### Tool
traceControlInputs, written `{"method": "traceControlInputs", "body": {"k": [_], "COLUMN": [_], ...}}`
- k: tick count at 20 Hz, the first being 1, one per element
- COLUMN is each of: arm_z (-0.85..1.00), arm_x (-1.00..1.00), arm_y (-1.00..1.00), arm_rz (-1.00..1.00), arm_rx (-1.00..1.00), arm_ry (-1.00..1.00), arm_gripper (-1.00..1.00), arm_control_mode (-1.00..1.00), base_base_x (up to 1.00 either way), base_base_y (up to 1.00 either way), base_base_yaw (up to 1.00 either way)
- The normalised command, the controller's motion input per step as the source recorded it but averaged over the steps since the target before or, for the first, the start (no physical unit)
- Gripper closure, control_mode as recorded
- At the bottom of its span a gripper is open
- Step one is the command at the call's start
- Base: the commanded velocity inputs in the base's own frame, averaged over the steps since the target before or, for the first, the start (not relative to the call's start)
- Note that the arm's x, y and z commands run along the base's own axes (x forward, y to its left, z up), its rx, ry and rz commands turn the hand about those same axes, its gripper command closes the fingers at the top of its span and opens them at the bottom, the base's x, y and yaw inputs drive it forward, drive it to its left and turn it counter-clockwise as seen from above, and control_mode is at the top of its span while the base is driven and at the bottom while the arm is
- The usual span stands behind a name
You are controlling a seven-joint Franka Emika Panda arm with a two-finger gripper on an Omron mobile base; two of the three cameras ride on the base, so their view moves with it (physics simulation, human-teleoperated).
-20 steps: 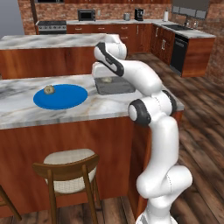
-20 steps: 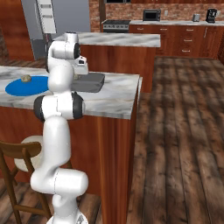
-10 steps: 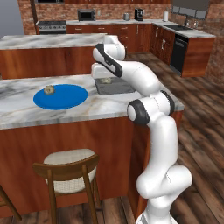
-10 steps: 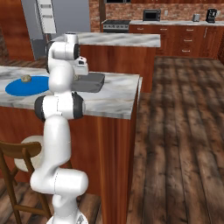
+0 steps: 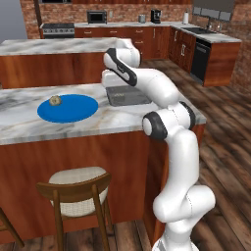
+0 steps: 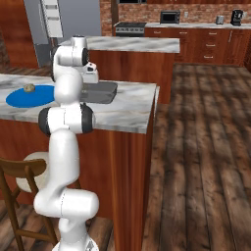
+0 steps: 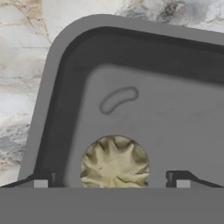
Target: Place two dumplings into each of the tupperware containers and then place the containers in the fridge.
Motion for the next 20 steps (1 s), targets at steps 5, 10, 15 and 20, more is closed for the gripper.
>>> {"method": "traceControlInputs", "body": {"k": [5,10,15,20], "arm_z": [0.19,0.16,0.09,0.00], "arm_x": [-0.15,-0.11,-0.03,-0.04], "arm_y": [0.63,0.85,0.84,0.88], "arm_rz": [0.00,0.03,0.07,0.11], "arm_rx": [0.00,0.00,0.00,0.00], "arm_ry": [-0.03,-0.01,-0.11,-0.10], "arm_gripper": [-1.00,-1.00,-1.00,-1.00], "arm_control_mode": [-1.00,-1.00,-1.00,-1.00], "base_base_x": [0.00,0.00,0.00,0.00], "base_base_y": [0.00,0.00,0.00,0.00], "base_base_yaw": [0.00,0.00,0.00,0.00]}}
